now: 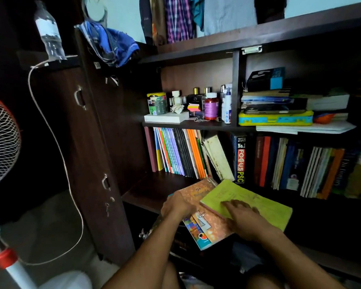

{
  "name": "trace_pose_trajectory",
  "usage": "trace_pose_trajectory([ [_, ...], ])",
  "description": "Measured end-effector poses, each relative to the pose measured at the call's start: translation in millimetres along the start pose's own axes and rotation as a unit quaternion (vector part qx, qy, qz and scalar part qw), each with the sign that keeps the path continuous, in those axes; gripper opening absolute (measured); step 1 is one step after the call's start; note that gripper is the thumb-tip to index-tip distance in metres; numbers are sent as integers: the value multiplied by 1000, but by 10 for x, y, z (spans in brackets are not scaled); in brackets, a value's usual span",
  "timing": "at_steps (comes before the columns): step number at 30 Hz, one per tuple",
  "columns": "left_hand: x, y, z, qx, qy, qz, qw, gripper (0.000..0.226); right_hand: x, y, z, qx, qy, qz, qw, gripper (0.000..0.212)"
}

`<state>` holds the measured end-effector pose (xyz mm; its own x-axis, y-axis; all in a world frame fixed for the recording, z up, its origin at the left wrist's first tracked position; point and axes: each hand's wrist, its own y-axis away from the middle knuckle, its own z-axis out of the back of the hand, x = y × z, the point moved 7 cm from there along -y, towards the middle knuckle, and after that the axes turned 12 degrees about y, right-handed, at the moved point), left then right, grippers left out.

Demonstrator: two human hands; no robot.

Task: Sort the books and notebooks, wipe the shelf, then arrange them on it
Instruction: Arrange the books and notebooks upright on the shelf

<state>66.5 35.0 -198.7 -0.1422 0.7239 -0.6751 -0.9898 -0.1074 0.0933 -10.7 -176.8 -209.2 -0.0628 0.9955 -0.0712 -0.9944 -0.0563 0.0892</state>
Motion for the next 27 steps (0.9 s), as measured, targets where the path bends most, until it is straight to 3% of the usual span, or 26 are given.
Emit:
trace_pose_trajectory([
  [2,17,-54,-18,6,68,28,997,61,23,-9,-16,11,9,0,1000,61],
  [4,34,-85,-113,33,158,42,986,48,55,-29,-25,9,13,-4,1000,59],
  [7,6,-122,-286,55,331,42,941,35,61,-52,15,-5,19,-28,999,55],
  [11,-108,-348,274,-127,256,-134,949,13,-17,-120,51,3,-11,-57,998,64],
  [14,-89,-312,890,-265,280,-233,893,10,-60,-204,115,36,16,-68,997,88],
  [16,-37,-286,1067,-295,332,-265,856,13,4,-297,262,45,-1,-60,997,97],
  [19,16,-317,1047,-283,392,-262,835,25,156,-563,609,-12,-22,-29,999,79],
  [22,46,-430,920,-275,400,-240,841,39,311,-902,981,-98,94,22,991,59],
  [27,255,-883,330,-135,315,-231,911,54,624,-1510,1217,-129,307,127,934,67],
])
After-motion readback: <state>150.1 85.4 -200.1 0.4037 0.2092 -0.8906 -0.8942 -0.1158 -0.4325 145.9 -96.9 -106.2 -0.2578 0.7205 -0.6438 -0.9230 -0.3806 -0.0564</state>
